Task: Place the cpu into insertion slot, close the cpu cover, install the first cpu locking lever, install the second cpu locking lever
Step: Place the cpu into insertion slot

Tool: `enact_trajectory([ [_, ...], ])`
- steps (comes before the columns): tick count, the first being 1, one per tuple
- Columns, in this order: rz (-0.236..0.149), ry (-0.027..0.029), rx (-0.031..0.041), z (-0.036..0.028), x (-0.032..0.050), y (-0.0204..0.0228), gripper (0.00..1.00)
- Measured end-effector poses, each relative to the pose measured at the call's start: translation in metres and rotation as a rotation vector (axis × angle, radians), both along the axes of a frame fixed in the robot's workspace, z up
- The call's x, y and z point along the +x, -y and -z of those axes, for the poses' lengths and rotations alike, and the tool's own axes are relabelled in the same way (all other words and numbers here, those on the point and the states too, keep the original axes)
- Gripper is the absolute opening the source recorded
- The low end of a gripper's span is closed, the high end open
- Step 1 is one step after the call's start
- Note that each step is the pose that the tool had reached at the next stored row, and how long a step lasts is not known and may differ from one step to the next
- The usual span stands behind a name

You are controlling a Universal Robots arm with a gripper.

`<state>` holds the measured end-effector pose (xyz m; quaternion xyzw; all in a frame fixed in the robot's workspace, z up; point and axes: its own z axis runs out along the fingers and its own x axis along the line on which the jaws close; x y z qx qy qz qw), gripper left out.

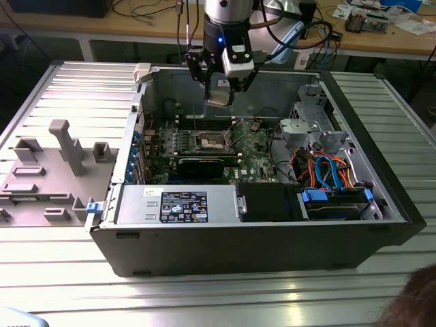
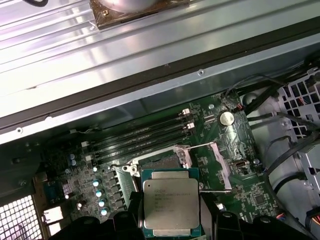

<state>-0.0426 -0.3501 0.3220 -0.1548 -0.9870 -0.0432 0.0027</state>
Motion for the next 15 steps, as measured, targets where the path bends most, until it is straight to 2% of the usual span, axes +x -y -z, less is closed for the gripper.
enact_trajectory([
  [15,0.034,0.0000,-0.0001,0.0014,0.0000,0.0000,0.55],
])
